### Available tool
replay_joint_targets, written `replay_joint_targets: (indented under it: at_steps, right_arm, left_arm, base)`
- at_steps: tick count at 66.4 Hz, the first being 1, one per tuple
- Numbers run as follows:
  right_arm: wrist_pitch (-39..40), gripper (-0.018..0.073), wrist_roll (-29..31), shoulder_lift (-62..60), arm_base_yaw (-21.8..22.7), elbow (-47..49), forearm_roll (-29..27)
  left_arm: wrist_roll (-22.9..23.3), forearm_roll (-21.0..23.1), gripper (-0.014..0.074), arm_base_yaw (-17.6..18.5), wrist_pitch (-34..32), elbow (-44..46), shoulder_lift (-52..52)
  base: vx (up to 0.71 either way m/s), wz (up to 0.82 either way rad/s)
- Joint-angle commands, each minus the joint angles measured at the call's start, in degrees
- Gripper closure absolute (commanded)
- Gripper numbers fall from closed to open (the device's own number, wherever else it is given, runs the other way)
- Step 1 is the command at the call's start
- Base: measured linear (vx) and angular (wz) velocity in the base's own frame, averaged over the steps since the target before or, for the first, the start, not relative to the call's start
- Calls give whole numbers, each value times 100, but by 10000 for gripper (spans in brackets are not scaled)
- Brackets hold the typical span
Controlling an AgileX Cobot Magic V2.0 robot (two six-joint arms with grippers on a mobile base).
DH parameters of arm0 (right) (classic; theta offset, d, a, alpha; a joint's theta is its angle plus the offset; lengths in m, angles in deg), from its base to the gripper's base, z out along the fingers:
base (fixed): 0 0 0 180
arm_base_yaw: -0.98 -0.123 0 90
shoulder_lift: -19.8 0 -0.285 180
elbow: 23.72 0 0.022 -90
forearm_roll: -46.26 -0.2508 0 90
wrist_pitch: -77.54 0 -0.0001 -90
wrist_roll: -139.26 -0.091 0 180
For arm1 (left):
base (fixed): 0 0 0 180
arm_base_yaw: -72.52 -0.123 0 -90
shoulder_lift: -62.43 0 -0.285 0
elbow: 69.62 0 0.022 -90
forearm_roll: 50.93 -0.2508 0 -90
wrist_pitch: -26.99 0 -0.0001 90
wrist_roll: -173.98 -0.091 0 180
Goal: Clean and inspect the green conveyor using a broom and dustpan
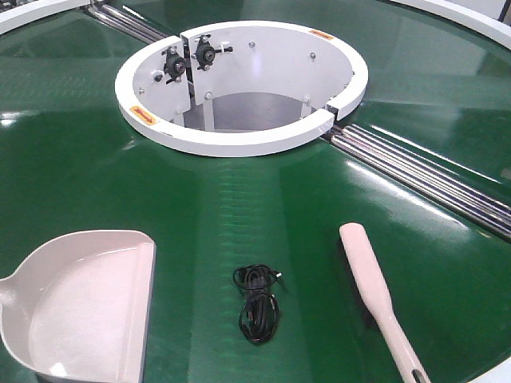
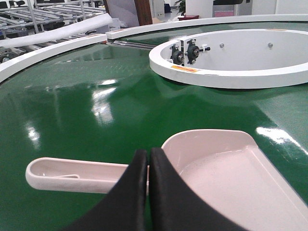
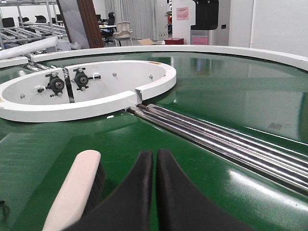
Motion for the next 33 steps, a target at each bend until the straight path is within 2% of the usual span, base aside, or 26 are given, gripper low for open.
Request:
replay_joint_targets:
  at_steps: [1,33]
  right_arm:
    - [424,564,33,-50,31,-76,2]
    - [424,564,33,-50,31,-76,2]
  left_arm:
    - [43,4,619,-5,-401,-132,84]
    - [43,4,619,-5,-401,-132,84]
  base:
    - [0,0]
    - [0,0]
